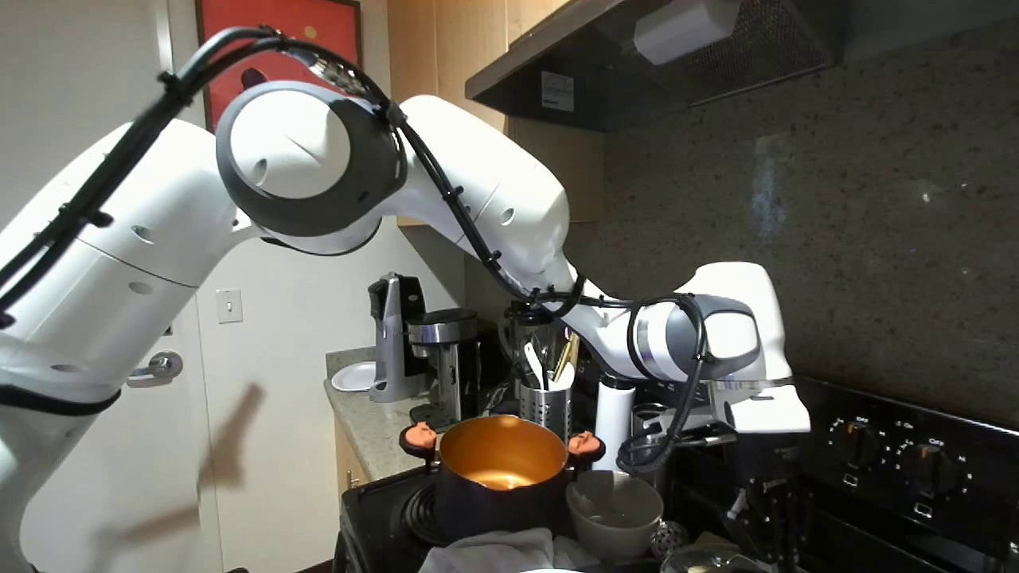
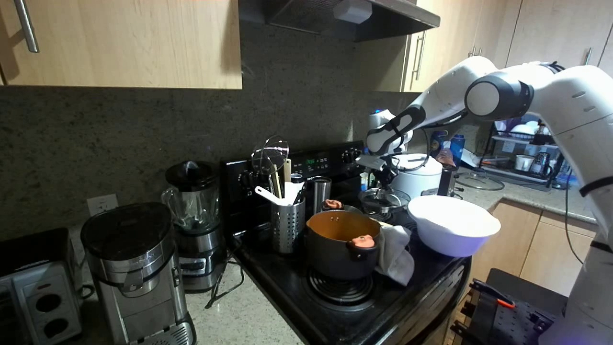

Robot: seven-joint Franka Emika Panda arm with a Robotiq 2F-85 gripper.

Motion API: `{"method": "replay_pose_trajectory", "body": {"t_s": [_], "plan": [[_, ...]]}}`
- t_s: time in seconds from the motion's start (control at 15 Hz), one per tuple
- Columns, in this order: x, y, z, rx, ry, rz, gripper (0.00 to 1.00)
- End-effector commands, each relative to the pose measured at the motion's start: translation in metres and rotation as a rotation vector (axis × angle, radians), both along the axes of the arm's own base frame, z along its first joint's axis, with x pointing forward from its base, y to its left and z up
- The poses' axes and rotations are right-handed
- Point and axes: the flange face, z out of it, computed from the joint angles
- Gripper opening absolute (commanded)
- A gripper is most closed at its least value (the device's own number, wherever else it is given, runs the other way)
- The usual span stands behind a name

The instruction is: Uncover the pot

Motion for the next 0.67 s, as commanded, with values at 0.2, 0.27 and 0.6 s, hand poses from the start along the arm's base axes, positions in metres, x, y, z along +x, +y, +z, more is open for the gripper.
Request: {"method": "replay_pose_trajectory", "body": {"t_s": [0.2, 0.27, 0.6], "plan": [[0.016, -0.026, -0.021, -0.033, -0.047, -0.071, 0.05], [0.017, -0.03, -0.025, -0.037, -0.048, -0.082, 0.05], [0.024, -0.039, -0.036, -0.038, -0.047, -0.094, 0.05]]}}
